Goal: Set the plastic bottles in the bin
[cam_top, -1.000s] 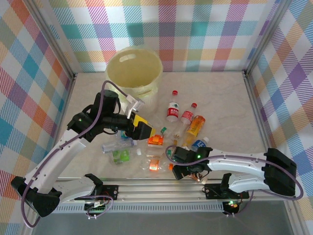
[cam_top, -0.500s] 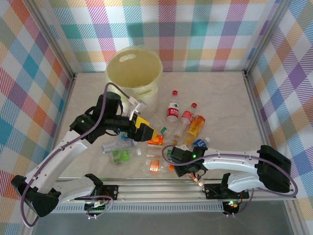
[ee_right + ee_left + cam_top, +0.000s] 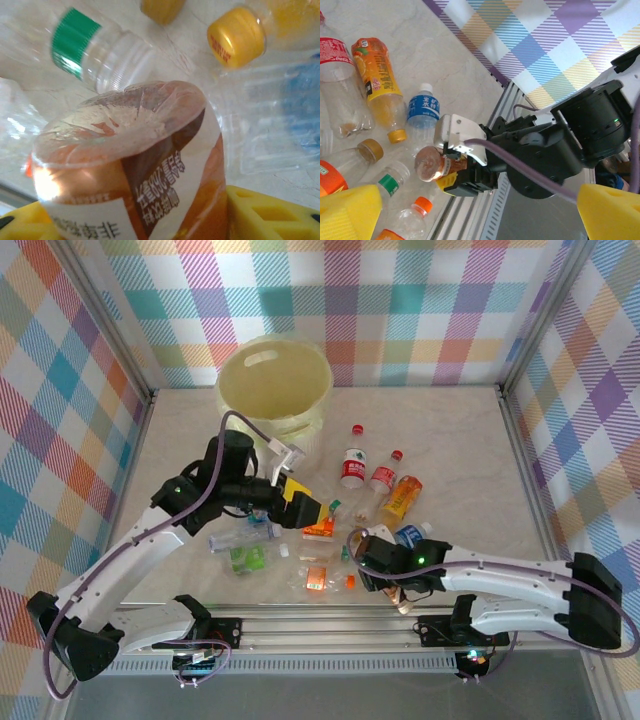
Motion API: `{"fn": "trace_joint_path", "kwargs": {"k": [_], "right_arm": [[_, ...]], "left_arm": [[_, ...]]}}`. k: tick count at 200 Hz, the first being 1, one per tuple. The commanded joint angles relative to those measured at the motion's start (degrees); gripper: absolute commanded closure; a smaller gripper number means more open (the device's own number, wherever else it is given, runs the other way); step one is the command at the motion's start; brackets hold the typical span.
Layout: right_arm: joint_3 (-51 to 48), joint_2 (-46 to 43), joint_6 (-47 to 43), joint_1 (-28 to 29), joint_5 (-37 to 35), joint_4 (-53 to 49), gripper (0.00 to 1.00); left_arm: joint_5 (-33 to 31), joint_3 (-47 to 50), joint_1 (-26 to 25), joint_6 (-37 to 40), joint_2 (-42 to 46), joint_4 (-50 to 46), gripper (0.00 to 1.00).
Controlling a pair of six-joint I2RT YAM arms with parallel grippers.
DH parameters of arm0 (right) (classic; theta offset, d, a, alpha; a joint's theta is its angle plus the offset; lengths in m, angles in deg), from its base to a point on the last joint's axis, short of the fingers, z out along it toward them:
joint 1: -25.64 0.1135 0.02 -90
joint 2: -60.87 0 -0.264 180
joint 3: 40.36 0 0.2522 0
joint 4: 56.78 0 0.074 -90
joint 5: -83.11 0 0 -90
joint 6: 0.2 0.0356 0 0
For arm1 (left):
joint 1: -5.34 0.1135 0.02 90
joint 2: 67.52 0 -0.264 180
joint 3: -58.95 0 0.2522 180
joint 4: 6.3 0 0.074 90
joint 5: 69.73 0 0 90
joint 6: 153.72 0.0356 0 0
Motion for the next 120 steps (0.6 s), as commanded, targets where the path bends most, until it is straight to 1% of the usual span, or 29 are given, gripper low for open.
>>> {"fn": "trace_joint_path", "kwargs": {"k": [1, 32, 36, 73, 101, 109, 120], "right_arm": [[1.85, -4.12, 0.31, -2.85, 3.94, 2.72, 0.45], [3.75, -8.72, 0.65, -7.43, 9.46, 5.8, 0.45], [4.07, -9.09, 0.83, -8.08, 10.1, 6.05, 0.46], [5.84, -11.24, 4.96, -17.27, 16.84, 8.05, 0.47], [7.06, -12.82, 7.94, -20.44, 19.54, 13.24, 0.48], [7.71, -12.97, 8.47, -20.91, 19.78, 14.2, 0.48], [8.83, -13.16, 8.96, -21.61, 20.26, 15.28, 0.48]], "left_arm": [[-2.02, 2.77, -1.86, -4.85, 1.79, 8.39, 0.0], [-6.19, 5.96, -4.92, -8.48, 3.37, 13.83, 0.0], [-6.54, 6.57, -5.3, -9.0, 3.62, 16.32, 0.0], [-10.47, 11.21, -8.54, -12.86, 4.79, 23.43, 0.0], [-14.0, 14.54, -10.71, -16.41, 4.84, 28.73, 0.0], [-14.6, 15.72, -11.26, -16.57, 4.75, 30.96, 0.0], [-17.07, 17.03, -12.54, -16.88, 5.0, 33.41, 0.0]]}}
